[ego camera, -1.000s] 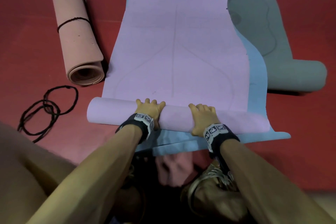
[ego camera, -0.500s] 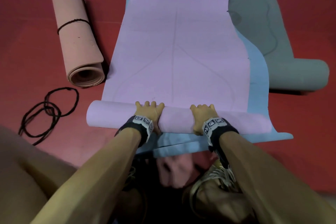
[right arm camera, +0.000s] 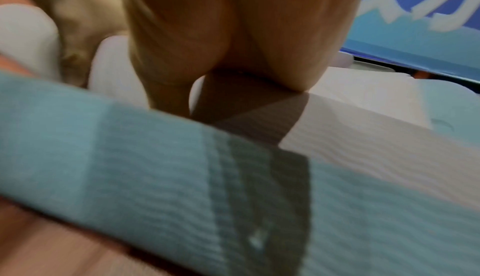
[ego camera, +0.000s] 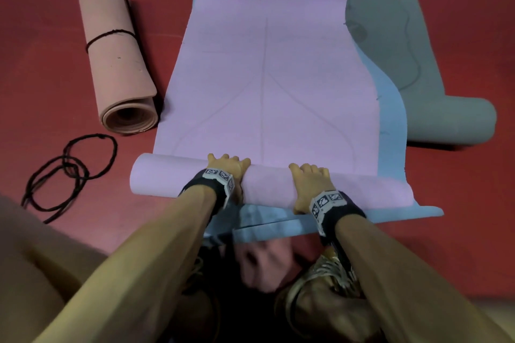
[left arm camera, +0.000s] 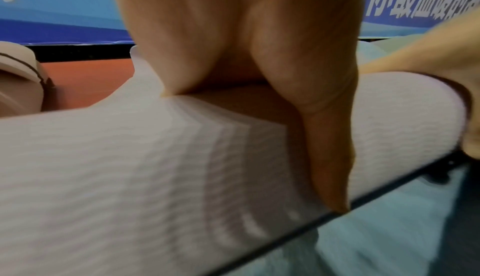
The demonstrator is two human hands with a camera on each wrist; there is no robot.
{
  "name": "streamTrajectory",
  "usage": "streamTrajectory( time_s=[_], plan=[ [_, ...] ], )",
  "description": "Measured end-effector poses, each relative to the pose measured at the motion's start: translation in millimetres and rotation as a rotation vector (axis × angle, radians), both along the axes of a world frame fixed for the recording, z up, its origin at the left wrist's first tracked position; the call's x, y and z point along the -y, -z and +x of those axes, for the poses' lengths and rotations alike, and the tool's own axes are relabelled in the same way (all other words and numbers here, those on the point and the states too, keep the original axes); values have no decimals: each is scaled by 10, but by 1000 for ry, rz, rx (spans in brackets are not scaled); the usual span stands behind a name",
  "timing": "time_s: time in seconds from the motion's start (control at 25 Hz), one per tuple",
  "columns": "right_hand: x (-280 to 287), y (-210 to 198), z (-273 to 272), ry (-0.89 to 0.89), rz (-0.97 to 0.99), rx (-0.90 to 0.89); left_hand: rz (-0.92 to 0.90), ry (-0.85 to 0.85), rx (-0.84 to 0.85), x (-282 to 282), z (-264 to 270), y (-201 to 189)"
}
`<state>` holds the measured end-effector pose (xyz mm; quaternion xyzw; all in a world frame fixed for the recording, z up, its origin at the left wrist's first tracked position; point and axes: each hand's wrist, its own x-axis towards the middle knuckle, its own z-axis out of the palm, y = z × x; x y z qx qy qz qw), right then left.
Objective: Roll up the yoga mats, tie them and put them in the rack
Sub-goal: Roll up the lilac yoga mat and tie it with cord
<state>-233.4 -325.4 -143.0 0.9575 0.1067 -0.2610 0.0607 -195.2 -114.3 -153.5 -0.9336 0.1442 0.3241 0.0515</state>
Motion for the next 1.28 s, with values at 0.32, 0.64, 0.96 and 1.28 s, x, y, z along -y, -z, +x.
streamTrajectory(
  time_s=[0.32,0.64,0.96,1.28],
  plan=[
    [-33,-9,50,-34,-36,25,26,5,18,-22,-86,-14],
    [-19,-78,373,33,-18,-230,64,29,164,-10,-332,9],
    [22,68,-119,-11,0,47,72,21,-45,67,0,-164],
    [-27,-24,37,-11,-29,-47,6,-3,8,-49,-189,27]
  ],
)
